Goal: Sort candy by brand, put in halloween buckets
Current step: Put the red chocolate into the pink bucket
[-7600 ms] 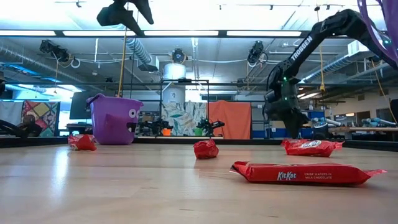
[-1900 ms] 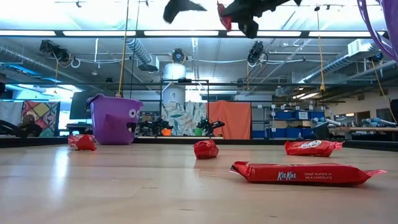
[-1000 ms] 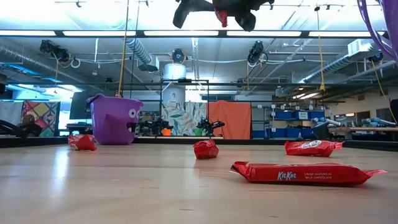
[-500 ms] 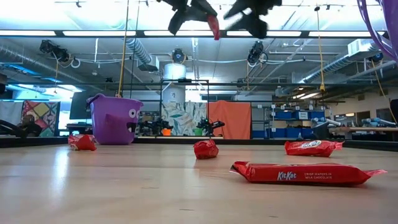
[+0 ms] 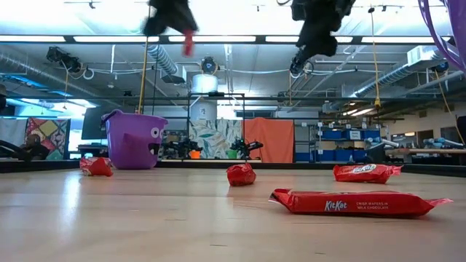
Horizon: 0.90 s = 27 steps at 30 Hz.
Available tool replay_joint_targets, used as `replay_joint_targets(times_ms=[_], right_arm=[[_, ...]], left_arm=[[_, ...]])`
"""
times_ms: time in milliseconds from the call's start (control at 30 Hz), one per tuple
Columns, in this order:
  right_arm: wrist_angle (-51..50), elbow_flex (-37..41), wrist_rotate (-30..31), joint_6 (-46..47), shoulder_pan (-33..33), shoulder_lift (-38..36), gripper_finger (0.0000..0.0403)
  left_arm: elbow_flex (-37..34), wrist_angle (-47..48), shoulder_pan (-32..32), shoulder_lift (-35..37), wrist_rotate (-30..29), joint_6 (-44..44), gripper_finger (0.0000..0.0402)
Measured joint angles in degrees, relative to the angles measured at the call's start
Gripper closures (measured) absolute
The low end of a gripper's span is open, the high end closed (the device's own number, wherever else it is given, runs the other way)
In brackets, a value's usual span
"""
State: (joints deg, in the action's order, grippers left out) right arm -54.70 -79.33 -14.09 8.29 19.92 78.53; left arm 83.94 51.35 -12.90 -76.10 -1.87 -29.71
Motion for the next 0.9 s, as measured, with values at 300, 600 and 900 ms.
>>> replay_joint_targets(times_ms=[300, 600, 900], right_arm=[[18.34, 5.74, -3.96, 1.08, -8.9, 7.24, 0.0196], [37.31, 6.47, -1.27, 28.36, -16.57, 20.78, 0.02], [43.15, 6.47, -2.74, 42.73, -25.11, 27.41, 0.02]], left_arm=[[0.02, 23.13, 21.3, 10.04, 5.09, -28.64, 0.0331], [0.03, 23.36, 49.23, 9.92, 5.06, -45.02, 0.0332], [0.02, 23.11, 66.45, 4.58, 5.16, -49.0, 0.0332]])
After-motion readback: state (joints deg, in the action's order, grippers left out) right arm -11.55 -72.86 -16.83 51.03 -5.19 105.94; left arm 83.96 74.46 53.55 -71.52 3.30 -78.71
